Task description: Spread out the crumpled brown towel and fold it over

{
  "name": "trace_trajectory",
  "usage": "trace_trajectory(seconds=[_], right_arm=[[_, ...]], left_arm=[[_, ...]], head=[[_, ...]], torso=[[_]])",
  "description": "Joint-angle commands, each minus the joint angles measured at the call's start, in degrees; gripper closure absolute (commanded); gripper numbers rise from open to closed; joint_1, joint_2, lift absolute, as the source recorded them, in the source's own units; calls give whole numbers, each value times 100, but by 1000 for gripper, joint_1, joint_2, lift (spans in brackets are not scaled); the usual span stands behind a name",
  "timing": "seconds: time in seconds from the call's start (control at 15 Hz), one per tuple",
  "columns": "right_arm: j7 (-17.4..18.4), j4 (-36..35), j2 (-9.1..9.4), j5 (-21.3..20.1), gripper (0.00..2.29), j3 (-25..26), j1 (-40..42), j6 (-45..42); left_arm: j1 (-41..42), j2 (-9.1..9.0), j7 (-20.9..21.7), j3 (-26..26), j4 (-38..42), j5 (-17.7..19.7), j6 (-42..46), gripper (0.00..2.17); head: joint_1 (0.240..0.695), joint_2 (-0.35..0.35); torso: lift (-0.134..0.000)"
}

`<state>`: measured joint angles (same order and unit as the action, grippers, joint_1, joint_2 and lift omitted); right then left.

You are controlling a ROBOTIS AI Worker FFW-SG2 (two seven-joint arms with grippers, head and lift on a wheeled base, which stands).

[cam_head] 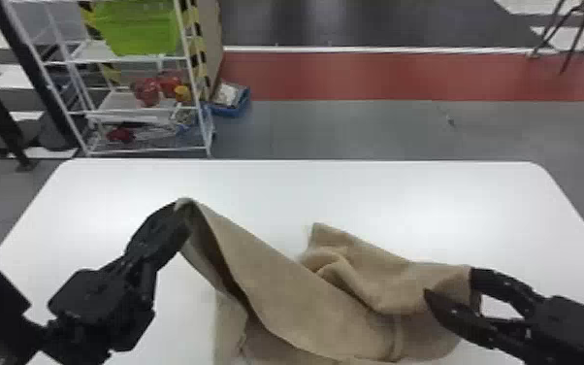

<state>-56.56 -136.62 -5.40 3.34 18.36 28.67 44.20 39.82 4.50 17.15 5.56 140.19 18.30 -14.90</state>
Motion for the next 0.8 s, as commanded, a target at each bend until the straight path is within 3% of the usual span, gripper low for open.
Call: trace_trajectory(seconds=[0.0, 0.13, 0.2, 0.4, 0.73], right_arm=[[-470, 13, 13, 167, 353, 379, 25, -223], [-1014, 22, -49, -26, 353, 449, -247, 585], [-1014, 30, -13, -202, 353, 265, -247, 550], [-812, 57, 4, -597, 353, -632, -291, 621], [-434, 338, 22, -1670, 353, -2346, -520, 1218]], left_arm=[[-10, -2, -10, -81, 0, -81, 0, 1379], [-1, -11, -28, -99, -9, -89, 0, 1382], [-1, -2, -63, -152, 0, -89, 0, 1382], [-18, -2, -89, -389, 26, -265, 0, 1382], [-1, 24, -124, -556, 17, -371, 0, 1382]], head=[[695, -20], [695, -41], [695, -44], [695, -45], [695, 73]], torso=[[-123], [-123], [-123], [-123], [-123]])
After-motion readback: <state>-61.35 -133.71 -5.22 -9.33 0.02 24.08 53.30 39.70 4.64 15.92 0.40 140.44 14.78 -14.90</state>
